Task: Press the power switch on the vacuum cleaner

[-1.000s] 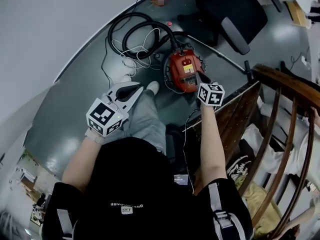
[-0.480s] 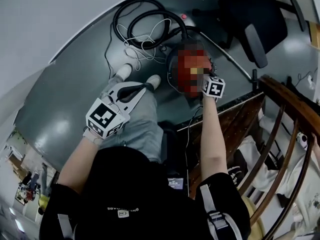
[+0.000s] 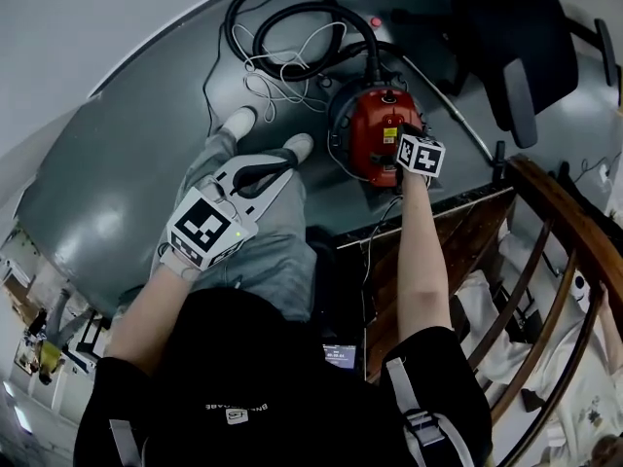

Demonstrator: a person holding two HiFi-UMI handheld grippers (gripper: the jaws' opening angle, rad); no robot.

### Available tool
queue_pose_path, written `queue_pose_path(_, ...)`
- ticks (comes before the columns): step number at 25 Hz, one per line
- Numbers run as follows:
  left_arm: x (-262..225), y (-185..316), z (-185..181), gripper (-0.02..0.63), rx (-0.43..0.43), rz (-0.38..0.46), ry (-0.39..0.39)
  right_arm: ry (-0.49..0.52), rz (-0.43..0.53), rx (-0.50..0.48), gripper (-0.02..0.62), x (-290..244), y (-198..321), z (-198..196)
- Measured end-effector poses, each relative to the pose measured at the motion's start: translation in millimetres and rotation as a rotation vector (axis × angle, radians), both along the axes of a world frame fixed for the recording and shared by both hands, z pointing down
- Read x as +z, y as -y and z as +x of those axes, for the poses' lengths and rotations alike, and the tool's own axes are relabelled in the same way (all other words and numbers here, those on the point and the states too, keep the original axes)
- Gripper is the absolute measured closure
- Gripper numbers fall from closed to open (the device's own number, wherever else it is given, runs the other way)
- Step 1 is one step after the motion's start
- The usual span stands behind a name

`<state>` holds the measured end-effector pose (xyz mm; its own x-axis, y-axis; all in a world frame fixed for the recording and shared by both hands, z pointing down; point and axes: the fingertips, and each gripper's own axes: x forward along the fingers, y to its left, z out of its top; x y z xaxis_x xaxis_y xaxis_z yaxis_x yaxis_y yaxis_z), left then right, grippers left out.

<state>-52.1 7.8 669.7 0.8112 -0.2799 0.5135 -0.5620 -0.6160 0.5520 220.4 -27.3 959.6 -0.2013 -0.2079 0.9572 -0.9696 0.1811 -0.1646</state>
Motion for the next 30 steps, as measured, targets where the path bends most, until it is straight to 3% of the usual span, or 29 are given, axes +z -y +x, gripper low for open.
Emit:
queue_pose_path(8, 9, -9, -7, 0.591, -0.011, -0.013, 0.001, -0.055, -0.035, -0.014, 0.569, 16, -2, 4)
queue_pose_path(18, 25, -9, -21, 0.591, -0.055, -0.037, 0.002, -0.052, -0.058, -0.028, 0.569, 35, 2, 7)
queue_pose_path(23, 23, -11, -23, 0.591, -0.060, -0.040, -0.001, -0.074, -0.052, -0.053, 0.569, 30, 1, 5)
queue_pose_path(30, 5, -13, -21, 0.590, -0.036, -0.033, -0.013, -0.051, -0.035, -0.007, 0.569, -2, -13, -1)
